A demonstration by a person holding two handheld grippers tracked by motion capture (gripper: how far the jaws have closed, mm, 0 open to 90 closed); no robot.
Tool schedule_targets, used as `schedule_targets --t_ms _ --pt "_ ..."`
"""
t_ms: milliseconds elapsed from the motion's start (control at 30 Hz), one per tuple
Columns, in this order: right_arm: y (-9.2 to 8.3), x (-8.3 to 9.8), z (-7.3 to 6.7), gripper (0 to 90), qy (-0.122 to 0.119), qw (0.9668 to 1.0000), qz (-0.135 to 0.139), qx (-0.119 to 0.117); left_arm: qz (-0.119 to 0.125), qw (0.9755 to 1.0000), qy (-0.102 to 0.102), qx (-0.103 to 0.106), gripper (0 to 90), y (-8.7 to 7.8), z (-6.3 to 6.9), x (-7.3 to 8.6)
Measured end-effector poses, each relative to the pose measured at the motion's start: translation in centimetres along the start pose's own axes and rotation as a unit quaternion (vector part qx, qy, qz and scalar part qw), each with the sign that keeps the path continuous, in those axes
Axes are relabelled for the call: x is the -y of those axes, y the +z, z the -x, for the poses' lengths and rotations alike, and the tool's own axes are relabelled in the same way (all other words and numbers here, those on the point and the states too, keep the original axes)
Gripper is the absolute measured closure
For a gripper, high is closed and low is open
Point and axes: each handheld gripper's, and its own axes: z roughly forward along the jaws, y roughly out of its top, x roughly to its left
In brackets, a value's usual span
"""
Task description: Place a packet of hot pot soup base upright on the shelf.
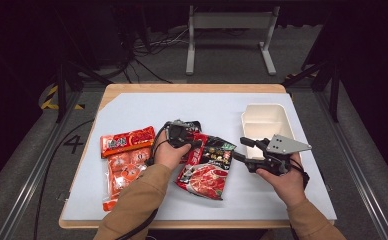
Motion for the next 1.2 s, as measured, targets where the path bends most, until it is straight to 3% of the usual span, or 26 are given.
schedule_targets --t_ms 200,400,700,800,900,1167,1200 --pt "0.0 0.0 0.0 43.7 0.006 1.0000 -0.005 0.001 0.025 0.9992 -0.025 0.021 81.1 -1.3 0.2 -0.2" --pt "-0.3 -0.3 0.0 41.2 0.011 0.9999 -0.004 0.012 0.057 0.9976 -0.011 0.037 83.4 -3.6 1.6 -0.6" --pt "-0.8 -1.1 -0.3 36.9 0.020 0.9997 0.002 0.016 0.097 0.9939 0.038 0.035 85.5 -6.9 4.6 -0.7" --pt "-0.9 -1.4 -0.5 34.2 0.023 0.9996 0.005 0.014 0.115 0.9915 0.056 0.023 85.6 -7.9 5.3 -0.7" --pt "-1.1 -1.7 -0.7 29.6 0.029 0.9994 0.007 0.016 0.130 0.9894 0.058 0.025 85.8 -8.7 5.7 -0.6" --pt "-0.9 -2.0 -1.2 28.4 0.035 0.9994 -0.001 0.003 0.173 0.9793 0.103 0.022 86.5 -10.9 7.7 -0.2" --pt "-0.9 -2.0 -1.2 28.4 0.035 0.9994 -0.001 0.003 0.173 0.9793 0.103 0.022 86.6 -10.9 7.7 -0.2"
